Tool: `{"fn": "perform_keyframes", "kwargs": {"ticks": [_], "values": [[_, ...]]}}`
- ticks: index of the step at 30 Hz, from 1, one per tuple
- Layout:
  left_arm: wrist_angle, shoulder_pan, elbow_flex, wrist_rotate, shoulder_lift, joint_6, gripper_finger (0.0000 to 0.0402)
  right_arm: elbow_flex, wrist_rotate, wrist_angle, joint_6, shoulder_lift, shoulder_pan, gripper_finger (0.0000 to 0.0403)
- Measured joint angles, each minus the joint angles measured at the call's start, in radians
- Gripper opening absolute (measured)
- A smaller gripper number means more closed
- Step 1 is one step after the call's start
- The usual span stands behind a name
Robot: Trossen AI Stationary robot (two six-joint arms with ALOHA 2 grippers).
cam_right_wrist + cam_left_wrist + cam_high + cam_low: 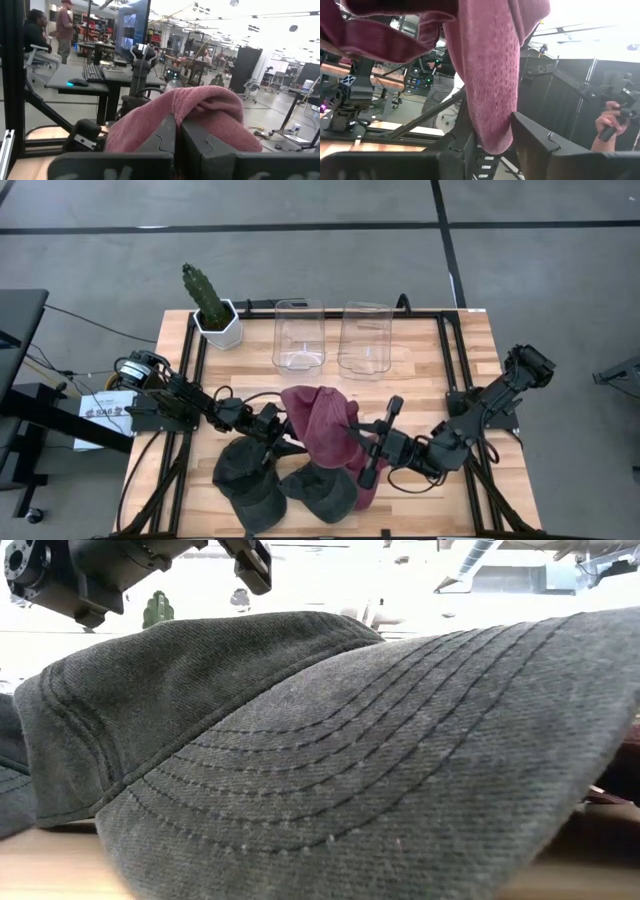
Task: Pick & Place hat
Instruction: Put the top maroon head cap into the right transparent bin
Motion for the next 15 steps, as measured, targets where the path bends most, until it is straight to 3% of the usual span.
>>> {"fn": "perform_keyframes", "kwargs": {"ticks": [3, 8, 15], "values": [[0.002, 0.001, 0.0, 0.031, 0.0, 0.003, 0.009, 0.0, 0.002, -0.009, 0.002, 0.0, 0.01, 0.0], [0.006, 0.005, 0.002, 0.159, -0.001, 0.004, 0.0016, -0.001, 0.003, -0.071, 0.029, 0.0, 0.026, 0.0], [-0.039, 0.011, 0.002, 0.217, -0.001, 0.07, 0.0013, -0.001, -0.005, -0.122, 0.06, 0.0, 0.05, 0.0007]]}}
